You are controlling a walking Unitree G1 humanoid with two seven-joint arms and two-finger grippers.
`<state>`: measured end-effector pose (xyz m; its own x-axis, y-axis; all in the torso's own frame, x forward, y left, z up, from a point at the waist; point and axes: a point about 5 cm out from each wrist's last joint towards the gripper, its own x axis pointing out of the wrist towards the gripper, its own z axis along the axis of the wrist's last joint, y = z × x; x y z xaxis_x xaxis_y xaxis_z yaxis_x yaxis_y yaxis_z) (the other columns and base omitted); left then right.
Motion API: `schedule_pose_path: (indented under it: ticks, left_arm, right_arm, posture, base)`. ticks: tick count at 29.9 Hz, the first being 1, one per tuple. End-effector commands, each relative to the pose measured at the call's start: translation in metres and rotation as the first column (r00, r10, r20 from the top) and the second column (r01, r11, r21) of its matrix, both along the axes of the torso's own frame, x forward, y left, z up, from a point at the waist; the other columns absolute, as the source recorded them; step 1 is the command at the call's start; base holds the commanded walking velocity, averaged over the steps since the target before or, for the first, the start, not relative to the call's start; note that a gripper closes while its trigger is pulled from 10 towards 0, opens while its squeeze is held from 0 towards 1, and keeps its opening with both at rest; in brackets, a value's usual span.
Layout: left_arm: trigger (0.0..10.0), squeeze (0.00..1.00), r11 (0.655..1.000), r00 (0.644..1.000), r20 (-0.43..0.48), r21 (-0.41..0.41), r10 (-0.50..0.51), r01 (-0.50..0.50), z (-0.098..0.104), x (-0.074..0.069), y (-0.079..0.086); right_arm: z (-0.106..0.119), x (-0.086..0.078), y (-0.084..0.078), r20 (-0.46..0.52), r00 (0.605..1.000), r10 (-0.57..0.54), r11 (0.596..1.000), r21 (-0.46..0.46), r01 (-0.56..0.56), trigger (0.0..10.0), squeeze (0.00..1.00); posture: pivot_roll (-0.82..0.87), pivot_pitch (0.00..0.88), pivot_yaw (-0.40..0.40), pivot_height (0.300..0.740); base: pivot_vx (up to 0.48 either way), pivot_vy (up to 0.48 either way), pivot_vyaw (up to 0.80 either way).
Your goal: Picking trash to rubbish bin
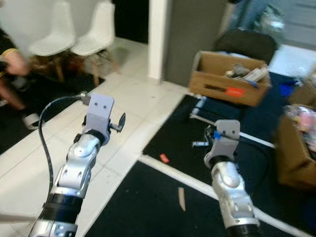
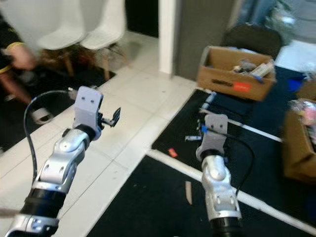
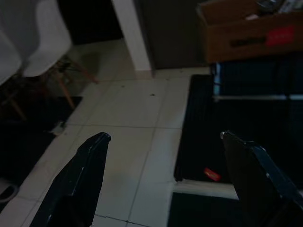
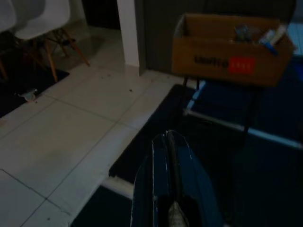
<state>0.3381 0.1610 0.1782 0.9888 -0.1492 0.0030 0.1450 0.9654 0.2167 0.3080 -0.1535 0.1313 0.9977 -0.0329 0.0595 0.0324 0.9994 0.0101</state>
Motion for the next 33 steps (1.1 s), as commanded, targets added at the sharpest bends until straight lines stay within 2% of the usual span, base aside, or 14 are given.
schedule_pose_path:
  ticks: [1, 9, 16, 20, 25, 29, 33]
  left_arm:
    - [10.0, 0.0, 1.0, 0.999, -0.027, -0.01, 0.02, -0.02, -0.005, 0.001, 0.005]
    - [10.0, 0.0, 0.999, 0.999, -0.008, -0.016, 0.051, -0.051, -0.002, 0.001, 0.008]
    - [10.0, 0.0, 0.992, 0.997, -0.024, -0.1, 0.077, -0.079, -0.013, -0.003, 0.017]
    - [10.0, 0.0, 0.983, 0.992, -0.02, -0.135, 0.122, -0.124, -0.023, -0.009, 0.025]
    - [10.0, 0.0, 0.981, 0.987, -0.04, -0.115, 0.156, -0.159, -0.029, -0.011, 0.033]
    - [10.0, 0.0, 0.977, 0.986, -0.055, -0.137, 0.159, -0.165, -0.032, -0.013, 0.036]
    - [10.0, 0.0, 0.98, 0.987, -0.072, -0.131, 0.144, -0.152, -0.034, -0.013, 0.033]
  right_arm:
    - [-0.006, -0.002, -0.003, -0.021, 1.0, -0.012, 1.0, 0.003, 0.012, 10.0, 0.0]
    - [-0.008, -0.002, -0.004, -0.024, 0.999, -0.027, 1.0, 0.004, 0.028, 10.0, 0.0]
    - [-0.015, -0.002, -0.013, -0.037, 0.996, -0.077, 0.997, 0.014, 0.078, 10.0, 0.0]
    - [-0.024, -0.005, -0.024, -0.052, 0.99, -0.131, 0.991, -0.015, 0.13, 10.0, 0.0]
    - [-0.029, -0.007, -0.032, -0.069, 0.985, -0.159, 0.987, -0.021, 0.158, 10.0, 0.0]
    - [-0.033, -0.007, -0.036, -0.082, 0.981, -0.174, 0.985, -0.024, 0.173, 10.0, 0.0]
    - [-0.04, -0.007, -0.038, -0.12, 0.974, -0.191, 0.981, 0.018, 0.194, 10.0, 0.0]
  posture:
    - [0.01, 0.107, 0.066, 0.74]
    - [0.01, 0.112, 0.065, 0.74]
    - [0.01, 0.114, 0.064, 0.74]
    - [0.01, 0.116, 0.06, 0.74]
    - [0.01, 0.121, 0.055, 0.74]
    - [0.02, 0.124, 0.057, 0.74]
    - [0.02, 0.127, 0.054, 0.74]
  base:
    - [0.0, 0.0, -0.8]
    - [0.0, 0.0, -0.8]
    - [0.0, 0.0, -0.8]
    - [0.0, 0.0, -0.8]
    - [0.0, 0.0, -0.8]
    - [0.0, 0.0, -0.8]
    - [0.0, 0.0, -0.8]
